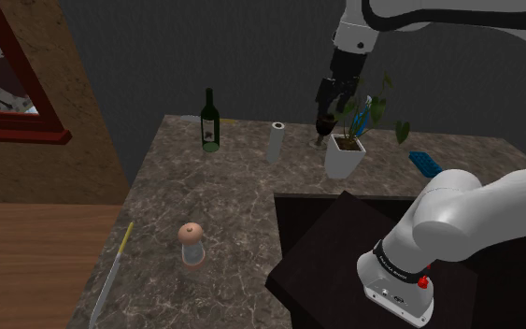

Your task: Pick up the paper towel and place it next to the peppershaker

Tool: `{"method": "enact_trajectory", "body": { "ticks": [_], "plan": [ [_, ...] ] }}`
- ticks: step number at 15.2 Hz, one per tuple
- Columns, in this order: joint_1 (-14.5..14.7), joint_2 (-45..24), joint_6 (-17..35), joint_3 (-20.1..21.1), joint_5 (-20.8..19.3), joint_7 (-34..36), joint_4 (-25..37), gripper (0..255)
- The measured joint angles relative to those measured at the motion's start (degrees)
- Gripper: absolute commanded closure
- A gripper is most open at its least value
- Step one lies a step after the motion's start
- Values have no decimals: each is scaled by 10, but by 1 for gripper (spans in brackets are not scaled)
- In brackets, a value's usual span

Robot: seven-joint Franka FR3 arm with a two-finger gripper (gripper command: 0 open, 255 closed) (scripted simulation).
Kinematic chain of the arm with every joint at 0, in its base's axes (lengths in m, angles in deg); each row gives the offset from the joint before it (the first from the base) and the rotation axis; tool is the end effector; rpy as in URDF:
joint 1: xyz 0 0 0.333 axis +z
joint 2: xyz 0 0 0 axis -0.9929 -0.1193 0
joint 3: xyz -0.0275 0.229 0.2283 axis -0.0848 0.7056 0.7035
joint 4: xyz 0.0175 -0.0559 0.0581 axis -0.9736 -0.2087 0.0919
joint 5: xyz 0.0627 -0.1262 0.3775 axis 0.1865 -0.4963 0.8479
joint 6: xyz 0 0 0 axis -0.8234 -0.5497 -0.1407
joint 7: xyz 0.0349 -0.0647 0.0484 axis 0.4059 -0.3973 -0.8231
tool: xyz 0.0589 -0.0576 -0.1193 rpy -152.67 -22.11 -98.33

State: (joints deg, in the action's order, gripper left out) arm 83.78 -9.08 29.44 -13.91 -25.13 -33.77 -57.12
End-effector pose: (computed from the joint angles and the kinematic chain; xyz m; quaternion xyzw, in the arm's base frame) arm 0.3547 -0.0405 0.5220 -0.9980 0.0427 0.0289 0.0365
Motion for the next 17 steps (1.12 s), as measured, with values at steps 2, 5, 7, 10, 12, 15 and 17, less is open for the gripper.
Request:
{"method": "enact_trajectory", "body": {
  "ticks": [2,5,7,10,12,15,17],
  "plan": [
    [-1,-30,31,-14,-9,-24,1,0],
    [-1,-83,75,-34,-19,-61,13,0],
    [-3,-111,107,-47,-25,-86,9,0],
    [-2,-167,145,-64,-27,-121,30,0],
    [-2,-205,170,-76,-26,-147,45,0],
    [-5,-267,209,-93,-19,-189,71,0],
    [-5,-312,226,-100,-11,-214,99,0]
  ]
}}
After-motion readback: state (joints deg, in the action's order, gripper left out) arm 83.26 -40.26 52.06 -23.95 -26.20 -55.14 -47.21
